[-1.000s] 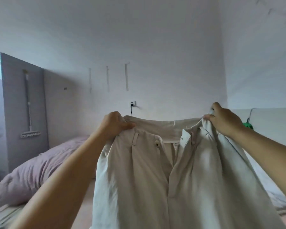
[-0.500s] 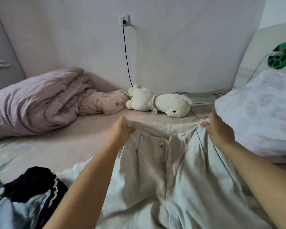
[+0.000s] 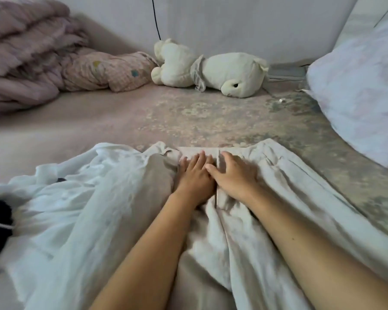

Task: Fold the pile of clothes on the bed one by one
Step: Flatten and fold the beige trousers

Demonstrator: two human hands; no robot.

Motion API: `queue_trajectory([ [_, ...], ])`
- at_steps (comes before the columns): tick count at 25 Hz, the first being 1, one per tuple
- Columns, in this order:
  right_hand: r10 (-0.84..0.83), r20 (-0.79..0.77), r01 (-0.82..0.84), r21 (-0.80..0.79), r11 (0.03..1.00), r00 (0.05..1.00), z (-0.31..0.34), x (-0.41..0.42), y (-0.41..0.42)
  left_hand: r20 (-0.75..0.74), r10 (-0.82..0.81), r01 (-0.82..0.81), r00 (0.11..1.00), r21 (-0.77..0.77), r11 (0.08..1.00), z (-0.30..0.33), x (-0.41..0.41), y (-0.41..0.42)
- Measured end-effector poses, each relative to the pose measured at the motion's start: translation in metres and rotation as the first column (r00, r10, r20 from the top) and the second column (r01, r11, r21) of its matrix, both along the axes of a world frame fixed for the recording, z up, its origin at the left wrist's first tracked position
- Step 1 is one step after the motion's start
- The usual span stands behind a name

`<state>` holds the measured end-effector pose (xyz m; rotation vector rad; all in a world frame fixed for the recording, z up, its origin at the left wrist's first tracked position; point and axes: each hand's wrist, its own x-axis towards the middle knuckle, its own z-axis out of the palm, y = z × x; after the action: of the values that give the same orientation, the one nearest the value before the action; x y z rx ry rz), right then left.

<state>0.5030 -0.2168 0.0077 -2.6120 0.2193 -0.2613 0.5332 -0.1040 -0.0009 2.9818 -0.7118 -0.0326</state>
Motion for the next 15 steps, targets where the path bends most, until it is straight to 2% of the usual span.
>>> queue_trajectory([
  [1, -0.017, 0.012, 0.017, 0.009, 1.000, 1.000, -0.005, -0.004, 0.001, 0.007, 0.005, -0.005, 1.000, 0.004, 1.000, -0.005, -0.003, 0.001],
  [3, -0.047, 0.048, 0.043, 0.082, 0.996, 0.998, -0.008, -0.010, -0.002, 0.009, 0.017, -0.016, 1.000, -0.097, 0.995, -0.006, -0.001, 0.003],
  [7, -0.030, 0.021, 0.027, 0.133, 0.991, 0.999, -0.011, -0.007, -0.007, -0.006, 0.013, -0.014, 1.000, -0.235, 0.972, -0.008, 0.006, 0.008],
  [9, -0.083, 0.079, 0.058, 0.274, 0.960, 0.993, -0.003, -0.020, -0.008, 0.037, 0.043, -0.029, 0.998, -0.310, 0.950, -0.006, -0.005, 0.007],
  [11, -0.171, 0.136, 0.093, 0.449, 0.889, 0.976, 0.004, -0.036, -0.008, 0.102, 0.050, -0.012, 0.994, -0.344, 0.939, 0.005, -0.023, 0.009],
  [12, -0.204, 0.199, 0.089, 0.471, 0.878, 0.959, 0.007, -0.039, -0.011, 0.112, 0.026, 0.014, 0.993, -0.343, 0.939, 0.009, -0.033, 0.008],
  [14, -0.180, 0.281, 0.067, 0.369, 0.927, 0.943, 0.011, -0.044, -0.019, 0.084, -0.057, 0.084, 0.995, -0.362, 0.928, 0.008, -0.065, 0.007],
  [15, -0.134, 0.271, 0.057, 0.272, 0.961, 0.953, 0.011, -0.046, -0.024, 0.068, -0.075, 0.095, 0.995, -0.373, 0.923, 0.005, -0.081, 0.008],
])
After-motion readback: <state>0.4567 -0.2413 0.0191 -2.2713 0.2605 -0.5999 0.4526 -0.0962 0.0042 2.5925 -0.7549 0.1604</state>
